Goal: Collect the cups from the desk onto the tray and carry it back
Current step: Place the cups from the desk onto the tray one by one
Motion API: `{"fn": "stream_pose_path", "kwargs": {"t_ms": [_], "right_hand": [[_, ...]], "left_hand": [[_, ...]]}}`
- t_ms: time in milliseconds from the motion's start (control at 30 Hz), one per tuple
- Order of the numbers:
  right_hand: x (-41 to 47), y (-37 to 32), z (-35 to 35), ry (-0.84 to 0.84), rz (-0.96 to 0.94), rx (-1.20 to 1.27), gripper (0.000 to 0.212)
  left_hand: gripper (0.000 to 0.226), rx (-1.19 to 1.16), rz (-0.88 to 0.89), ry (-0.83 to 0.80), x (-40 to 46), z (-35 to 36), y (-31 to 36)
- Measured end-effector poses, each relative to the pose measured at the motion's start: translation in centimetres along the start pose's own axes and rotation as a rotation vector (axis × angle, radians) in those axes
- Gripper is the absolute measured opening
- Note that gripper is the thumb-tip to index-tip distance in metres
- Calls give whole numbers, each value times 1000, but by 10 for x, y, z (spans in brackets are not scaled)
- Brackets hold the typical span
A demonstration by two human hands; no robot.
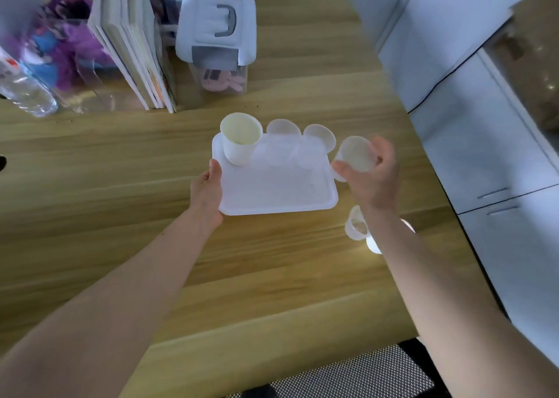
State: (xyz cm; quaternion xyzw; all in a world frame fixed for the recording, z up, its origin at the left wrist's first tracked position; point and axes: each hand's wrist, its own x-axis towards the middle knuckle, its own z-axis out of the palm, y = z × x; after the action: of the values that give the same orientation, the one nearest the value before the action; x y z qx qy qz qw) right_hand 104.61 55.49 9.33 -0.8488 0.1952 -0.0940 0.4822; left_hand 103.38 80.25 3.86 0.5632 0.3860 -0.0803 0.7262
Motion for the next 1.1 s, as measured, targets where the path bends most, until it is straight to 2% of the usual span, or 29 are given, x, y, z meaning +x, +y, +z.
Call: {"fn": "stream_pose_path", "kwargs": {"t_ms": [267, 567, 933, 1033, 1100], "right_hand": [[-96, -24, 18, -169, -48, 96, 80], [-164, -32, 56, -372, -133, 75, 82], [-195, -24, 59, -425, -158, 19, 91], [-198, -21, 49, -370, -141, 43, 89], [-197, -17, 39, -278, -154, 75, 79]], "left_hand": [[33, -38, -59, -104, -35, -18, -13], [34, -30, -96, -142, -63, -43, -34], [33, -37, -111, -130, -80, -66, -41], [31, -17, -115, -112, -83, -67, -41], [31, -5, -111, -92, -83, -68, -40]]}}
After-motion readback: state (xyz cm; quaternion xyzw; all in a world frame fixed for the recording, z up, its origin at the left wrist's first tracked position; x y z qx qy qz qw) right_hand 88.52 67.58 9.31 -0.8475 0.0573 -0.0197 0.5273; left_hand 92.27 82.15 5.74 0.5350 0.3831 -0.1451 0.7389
